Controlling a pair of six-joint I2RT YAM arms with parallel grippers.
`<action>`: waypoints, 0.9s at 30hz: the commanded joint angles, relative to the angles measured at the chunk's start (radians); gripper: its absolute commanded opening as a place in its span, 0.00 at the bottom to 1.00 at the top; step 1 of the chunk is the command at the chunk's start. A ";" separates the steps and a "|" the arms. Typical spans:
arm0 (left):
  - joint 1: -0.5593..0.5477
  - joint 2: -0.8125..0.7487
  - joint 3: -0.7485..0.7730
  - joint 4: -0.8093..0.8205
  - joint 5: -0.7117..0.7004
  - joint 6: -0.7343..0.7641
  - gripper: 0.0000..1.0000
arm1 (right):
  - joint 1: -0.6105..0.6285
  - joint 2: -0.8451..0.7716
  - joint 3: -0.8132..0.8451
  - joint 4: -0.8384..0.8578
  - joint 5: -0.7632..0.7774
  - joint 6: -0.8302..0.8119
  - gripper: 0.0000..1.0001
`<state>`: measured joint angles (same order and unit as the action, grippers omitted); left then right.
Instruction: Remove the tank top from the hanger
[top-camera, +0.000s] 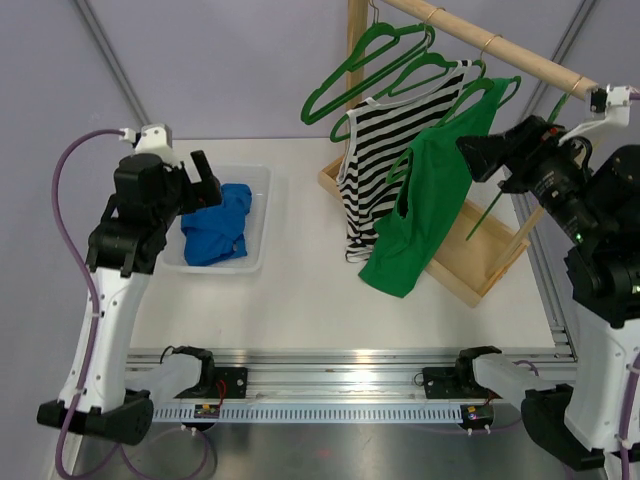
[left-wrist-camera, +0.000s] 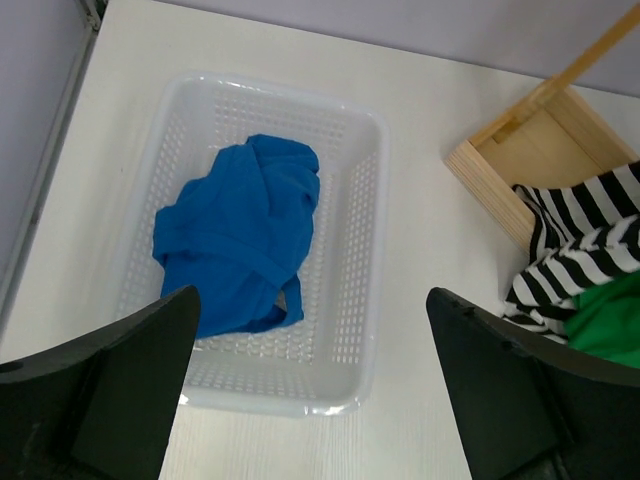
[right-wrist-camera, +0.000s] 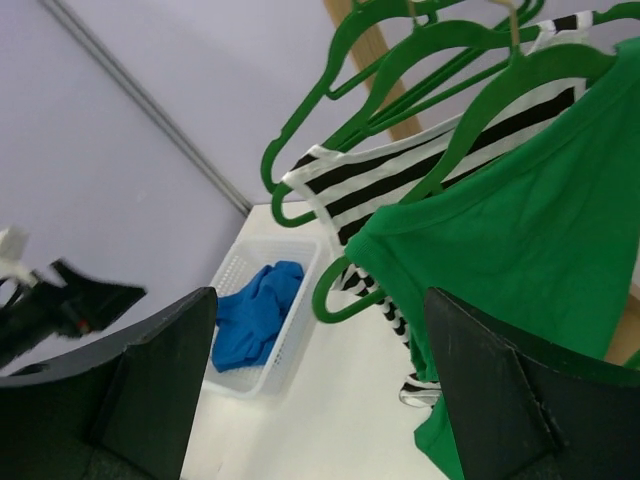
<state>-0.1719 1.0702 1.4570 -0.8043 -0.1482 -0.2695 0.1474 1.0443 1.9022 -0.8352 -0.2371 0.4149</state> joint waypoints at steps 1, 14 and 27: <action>0.002 -0.126 -0.108 0.048 0.108 -0.008 0.99 | -0.002 0.127 0.110 -0.083 0.152 -0.021 0.90; -0.015 -0.401 -0.507 0.145 0.094 -0.004 0.99 | 0.056 0.434 0.395 -0.180 0.396 -0.070 0.82; -0.024 -0.394 -0.532 0.160 0.142 0.001 0.99 | 0.248 0.669 0.574 -0.240 0.956 -0.140 0.70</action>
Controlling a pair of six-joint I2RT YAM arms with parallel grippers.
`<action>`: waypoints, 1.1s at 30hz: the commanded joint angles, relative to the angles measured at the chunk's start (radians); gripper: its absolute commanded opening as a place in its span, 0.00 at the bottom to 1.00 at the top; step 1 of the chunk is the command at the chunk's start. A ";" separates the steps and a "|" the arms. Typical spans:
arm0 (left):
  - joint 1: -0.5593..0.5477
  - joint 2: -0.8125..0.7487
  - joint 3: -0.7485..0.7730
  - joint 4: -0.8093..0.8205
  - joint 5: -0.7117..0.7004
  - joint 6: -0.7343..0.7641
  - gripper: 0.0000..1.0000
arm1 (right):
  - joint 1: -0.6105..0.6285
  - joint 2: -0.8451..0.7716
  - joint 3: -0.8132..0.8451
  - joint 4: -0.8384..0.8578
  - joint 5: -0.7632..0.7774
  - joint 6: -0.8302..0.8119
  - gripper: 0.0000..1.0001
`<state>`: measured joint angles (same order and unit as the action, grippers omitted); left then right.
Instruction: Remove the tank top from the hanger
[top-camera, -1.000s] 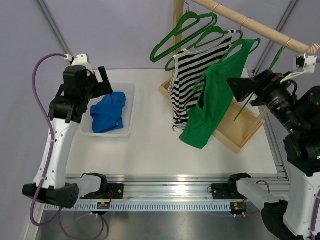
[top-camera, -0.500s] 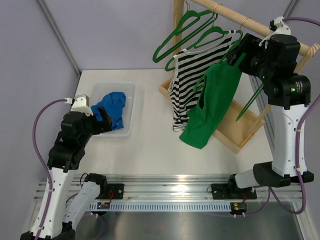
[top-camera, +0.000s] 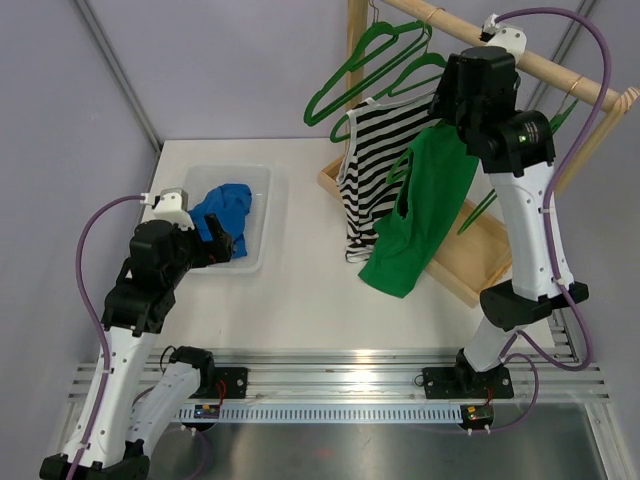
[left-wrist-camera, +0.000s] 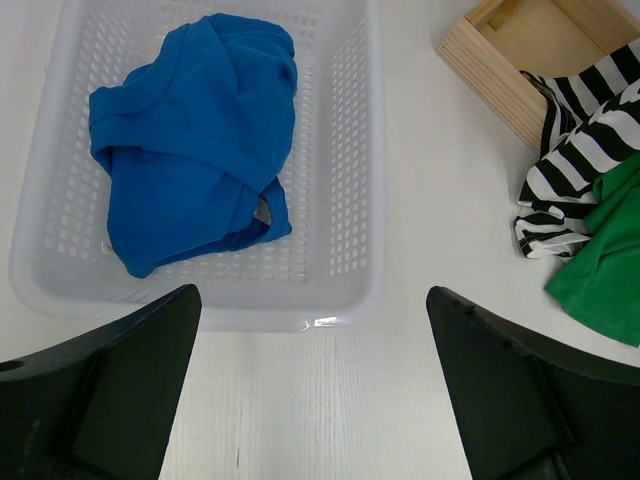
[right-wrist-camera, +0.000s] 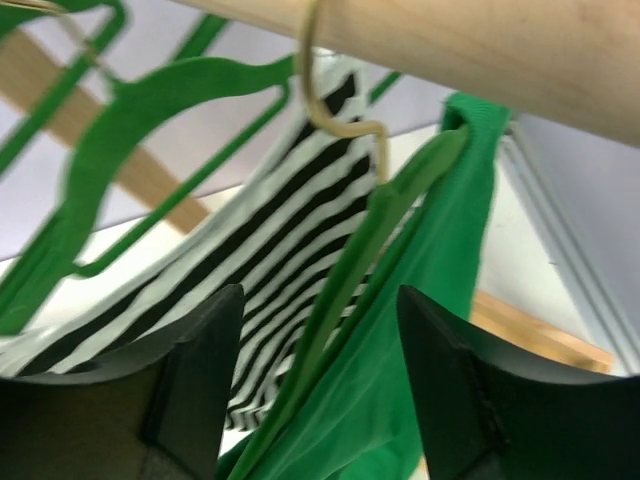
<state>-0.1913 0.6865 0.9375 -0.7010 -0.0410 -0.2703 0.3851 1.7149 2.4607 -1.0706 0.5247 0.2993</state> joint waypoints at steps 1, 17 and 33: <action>-0.007 -0.008 -0.012 0.057 0.035 0.002 0.99 | 0.012 -0.003 0.009 0.001 0.207 -0.026 0.68; -0.011 -0.013 -0.019 0.060 0.078 0.003 0.99 | 0.031 -0.029 -0.051 0.037 0.253 -0.008 0.23; -0.017 -0.013 -0.022 0.060 0.079 0.005 0.99 | 0.072 -0.063 0.069 0.083 0.242 -0.034 0.00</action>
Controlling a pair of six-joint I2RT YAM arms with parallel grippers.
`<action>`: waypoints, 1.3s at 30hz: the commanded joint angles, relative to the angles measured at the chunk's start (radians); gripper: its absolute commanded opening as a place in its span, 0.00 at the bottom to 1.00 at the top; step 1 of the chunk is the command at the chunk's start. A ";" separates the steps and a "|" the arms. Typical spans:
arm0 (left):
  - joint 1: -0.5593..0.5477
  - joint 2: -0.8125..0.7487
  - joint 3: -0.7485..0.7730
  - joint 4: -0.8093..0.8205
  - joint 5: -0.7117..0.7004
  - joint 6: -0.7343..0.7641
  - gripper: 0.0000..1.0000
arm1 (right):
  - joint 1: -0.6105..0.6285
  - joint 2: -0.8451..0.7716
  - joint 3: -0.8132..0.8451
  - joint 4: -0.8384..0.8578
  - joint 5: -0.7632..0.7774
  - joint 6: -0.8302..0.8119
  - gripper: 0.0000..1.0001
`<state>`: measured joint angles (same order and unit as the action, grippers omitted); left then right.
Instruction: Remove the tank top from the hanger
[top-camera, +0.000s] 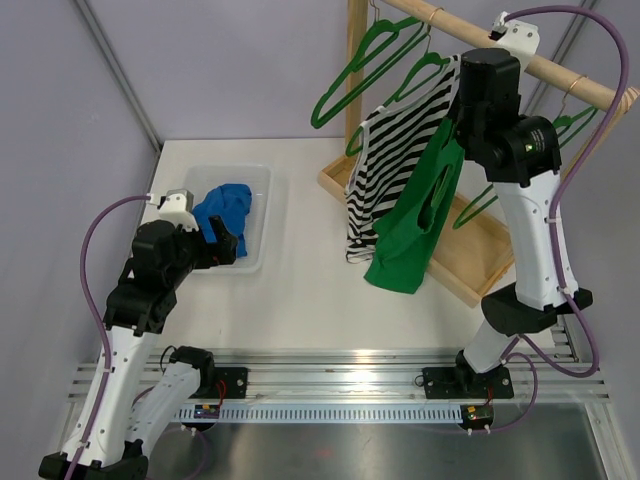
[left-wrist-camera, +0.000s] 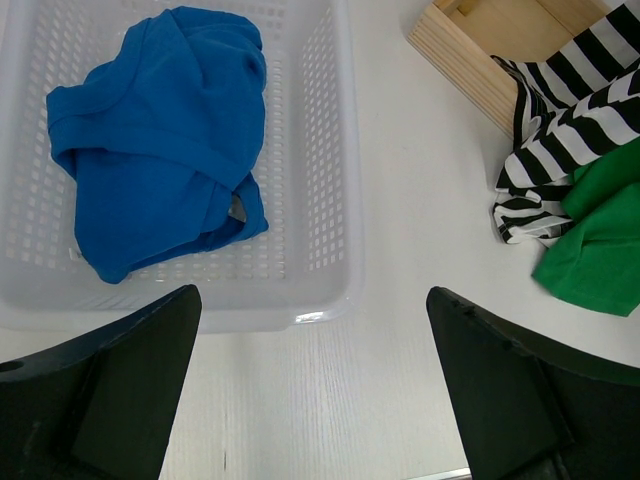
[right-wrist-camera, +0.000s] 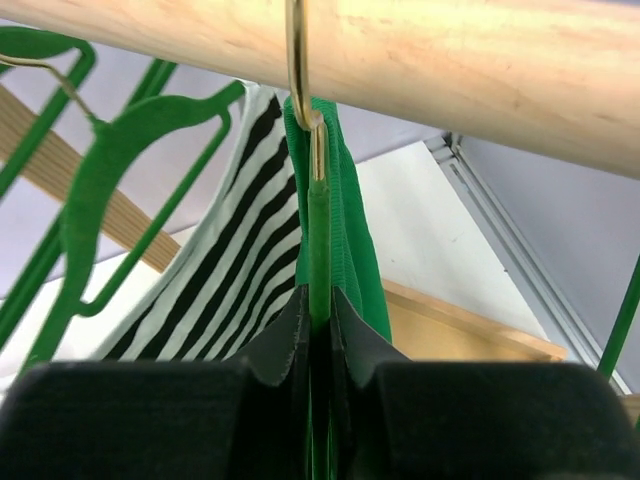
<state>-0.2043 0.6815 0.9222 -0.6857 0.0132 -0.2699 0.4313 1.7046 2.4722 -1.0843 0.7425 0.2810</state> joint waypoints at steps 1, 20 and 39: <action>-0.004 -0.008 -0.006 0.044 0.027 0.005 0.99 | 0.030 -0.059 0.059 0.104 0.021 -0.025 0.00; -0.006 -0.011 0.001 0.075 0.114 0.009 0.99 | 0.050 -0.460 -0.430 0.172 -0.379 0.069 0.00; -0.313 -0.007 0.050 0.279 0.125 -0.138 0.99 | 0.050 -0.950 -1.068 0.080 -1.049 0.035 0.00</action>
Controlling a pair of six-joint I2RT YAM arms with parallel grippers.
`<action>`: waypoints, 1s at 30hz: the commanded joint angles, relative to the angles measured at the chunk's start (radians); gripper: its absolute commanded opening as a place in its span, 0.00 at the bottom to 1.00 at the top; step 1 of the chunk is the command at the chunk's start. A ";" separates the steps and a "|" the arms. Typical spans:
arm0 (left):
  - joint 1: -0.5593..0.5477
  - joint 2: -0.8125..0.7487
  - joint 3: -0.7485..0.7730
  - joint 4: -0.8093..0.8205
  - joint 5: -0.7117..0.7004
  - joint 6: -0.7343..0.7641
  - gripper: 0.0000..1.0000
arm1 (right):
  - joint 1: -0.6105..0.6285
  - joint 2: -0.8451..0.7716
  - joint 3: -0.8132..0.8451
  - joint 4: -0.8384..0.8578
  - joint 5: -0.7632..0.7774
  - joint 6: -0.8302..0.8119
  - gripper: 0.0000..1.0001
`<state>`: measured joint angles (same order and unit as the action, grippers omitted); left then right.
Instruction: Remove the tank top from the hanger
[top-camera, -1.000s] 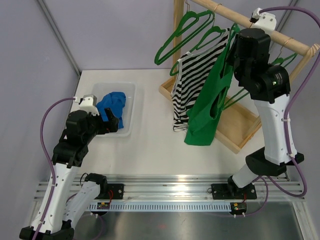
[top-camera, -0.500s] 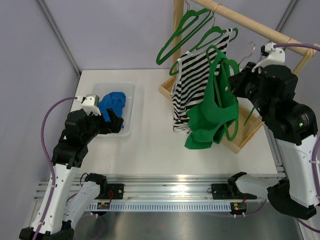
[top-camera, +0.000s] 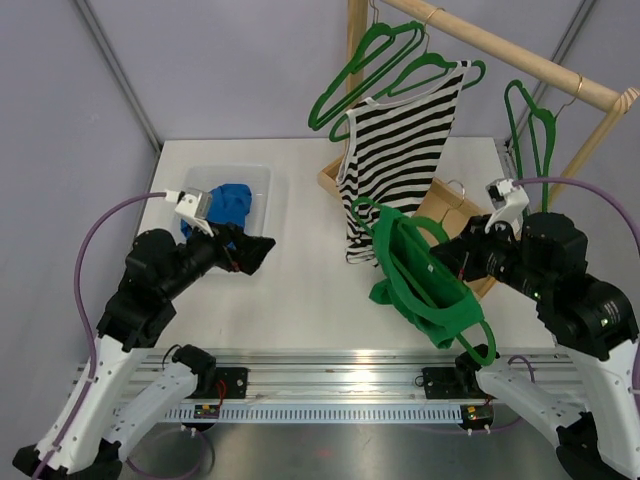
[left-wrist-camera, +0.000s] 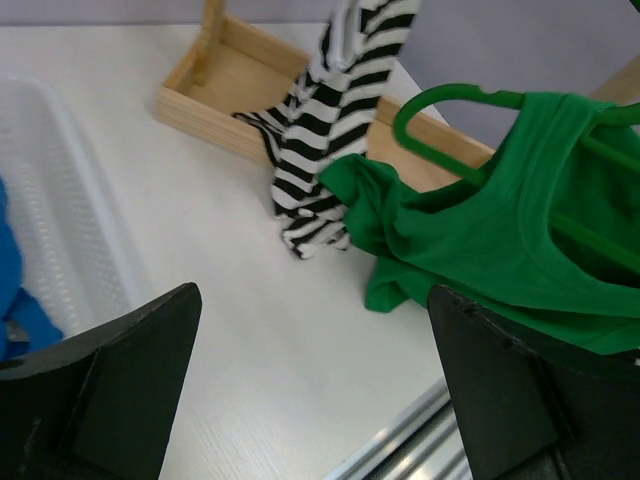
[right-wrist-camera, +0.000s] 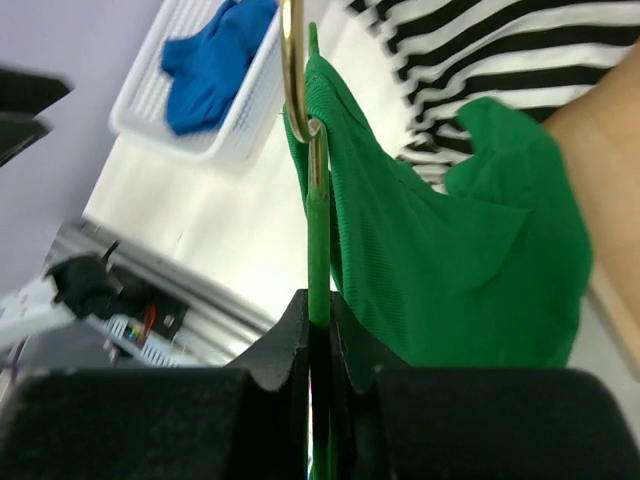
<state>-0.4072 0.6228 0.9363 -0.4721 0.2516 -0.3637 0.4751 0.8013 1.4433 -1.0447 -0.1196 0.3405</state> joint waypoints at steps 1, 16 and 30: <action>-0.154 0.064 0.038 0.067 -0.161 -0.053 0.99 | 0.008 -0.053 -0.061 0.057 -0.224 -0.028 0.00; -0.680 0.371 0.079 0.168 -0.638 -0.057 0.98 | 0.008 -0.007 -0.319 0.399 -0.524 0.046 0.00; -0.680 0.428 0.079 0.190 -0.669 -0.061 0.08 | 0.007 -0.005 -0.379 0.396 -0.466 0.009 0.00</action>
<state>-1.0874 1.0584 0.9688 -0.3126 -0.3321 -0.4213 0.4770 0.7998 1.0706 -0.6983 -0.5900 0.3626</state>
